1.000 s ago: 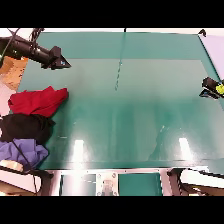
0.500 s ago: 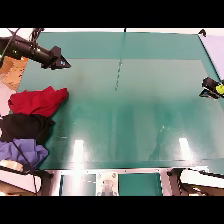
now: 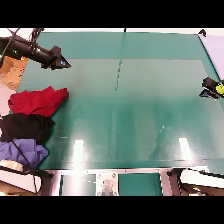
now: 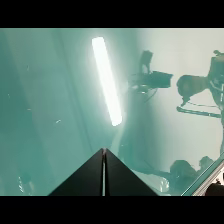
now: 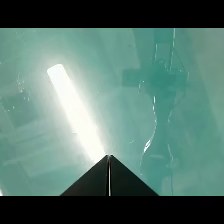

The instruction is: Fold the shirts.

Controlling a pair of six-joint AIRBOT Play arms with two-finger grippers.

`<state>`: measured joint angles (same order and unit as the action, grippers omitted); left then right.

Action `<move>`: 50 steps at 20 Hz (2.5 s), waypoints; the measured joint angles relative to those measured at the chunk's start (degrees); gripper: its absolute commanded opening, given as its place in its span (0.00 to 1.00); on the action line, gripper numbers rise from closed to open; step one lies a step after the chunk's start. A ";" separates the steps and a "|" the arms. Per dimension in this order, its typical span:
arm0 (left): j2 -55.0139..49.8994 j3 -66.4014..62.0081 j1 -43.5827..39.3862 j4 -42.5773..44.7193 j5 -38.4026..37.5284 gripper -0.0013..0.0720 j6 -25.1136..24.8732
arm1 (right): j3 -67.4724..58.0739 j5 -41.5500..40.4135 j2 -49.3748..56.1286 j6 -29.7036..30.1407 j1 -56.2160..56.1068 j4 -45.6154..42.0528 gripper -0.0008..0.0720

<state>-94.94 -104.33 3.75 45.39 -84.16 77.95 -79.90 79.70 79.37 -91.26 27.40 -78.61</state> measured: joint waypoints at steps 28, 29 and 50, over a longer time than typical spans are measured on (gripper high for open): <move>-0.26 24.55 4.57 55.21 8.68 0.04 7.48 | 5.11 -8.17 0.76 0.04 -0.02 3.23 0.03; -0.24 23.39 4.31 54.82 8.44 0.04 7.37 | 5.14 -8.15 0.76 0.09 -0.02 3.65 0.03; 6.23 13.35 -36.11 34.34 18.47 0.90 10.73 | 24.30 -6.01 -16.15 6.64 0.00 15.32 0.57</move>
<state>-88.71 -90.98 -32.36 79.72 -65.69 88.68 -55.59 73.69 63.22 -84.62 27.40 -63.29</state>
